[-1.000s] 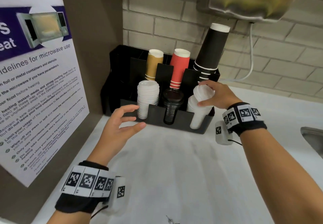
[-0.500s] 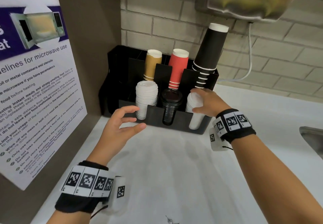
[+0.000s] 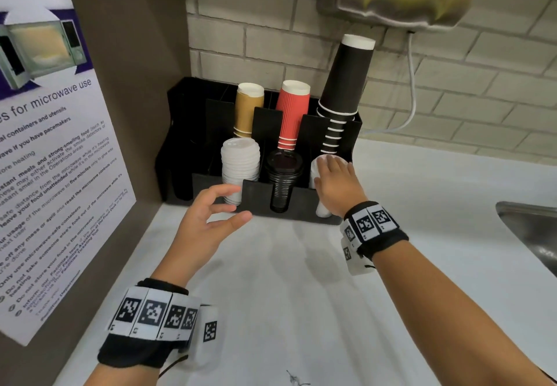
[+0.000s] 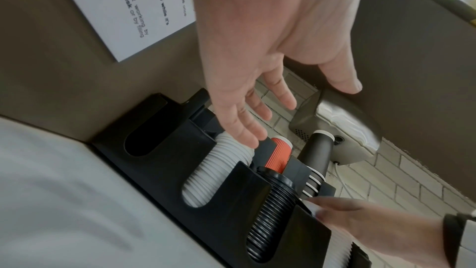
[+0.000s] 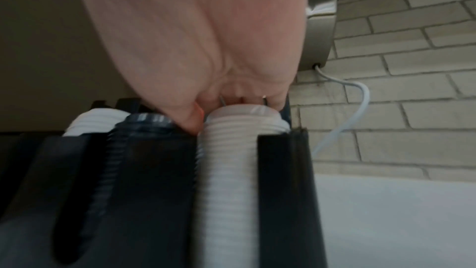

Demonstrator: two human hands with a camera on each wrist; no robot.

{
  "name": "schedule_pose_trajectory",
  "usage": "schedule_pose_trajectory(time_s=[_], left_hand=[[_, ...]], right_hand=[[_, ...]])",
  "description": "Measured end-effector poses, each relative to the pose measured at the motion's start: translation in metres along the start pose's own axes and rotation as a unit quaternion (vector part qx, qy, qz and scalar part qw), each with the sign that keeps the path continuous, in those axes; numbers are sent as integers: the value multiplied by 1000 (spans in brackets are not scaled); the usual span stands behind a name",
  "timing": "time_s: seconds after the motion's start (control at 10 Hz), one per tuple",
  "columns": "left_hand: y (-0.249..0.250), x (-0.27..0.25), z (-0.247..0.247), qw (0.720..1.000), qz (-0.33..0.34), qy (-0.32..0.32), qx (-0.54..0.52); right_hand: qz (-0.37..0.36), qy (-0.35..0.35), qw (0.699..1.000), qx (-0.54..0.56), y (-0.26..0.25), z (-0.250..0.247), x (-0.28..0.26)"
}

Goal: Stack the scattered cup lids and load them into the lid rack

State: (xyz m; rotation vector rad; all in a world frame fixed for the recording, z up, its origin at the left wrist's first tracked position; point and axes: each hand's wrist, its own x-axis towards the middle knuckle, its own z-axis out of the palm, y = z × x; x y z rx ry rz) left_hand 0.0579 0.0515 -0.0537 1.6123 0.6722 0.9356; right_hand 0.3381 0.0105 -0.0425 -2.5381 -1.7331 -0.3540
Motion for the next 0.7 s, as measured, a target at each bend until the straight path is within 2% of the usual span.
schedule_pose_trajectory(time_s=[0.1,0.3,0.4,0.6,0.7], left_hand=[[-2,4,4,1000,0,-15,-1],[-3,11,4,999,4,-50,6],[0,13,4,997,-9,-78,2],[10,6,6,994,13,-112,17],[17,-3,6,993,31,-108,39]], right_hand=[[19,32,999,-18,-9,6,-6],[42,44,998,-12,-12,8,2],[57,32,998,3,-12,9,4],[86,-32,995,37,-12,-1,10],[97,-2,994,42,-17,-14,1]])
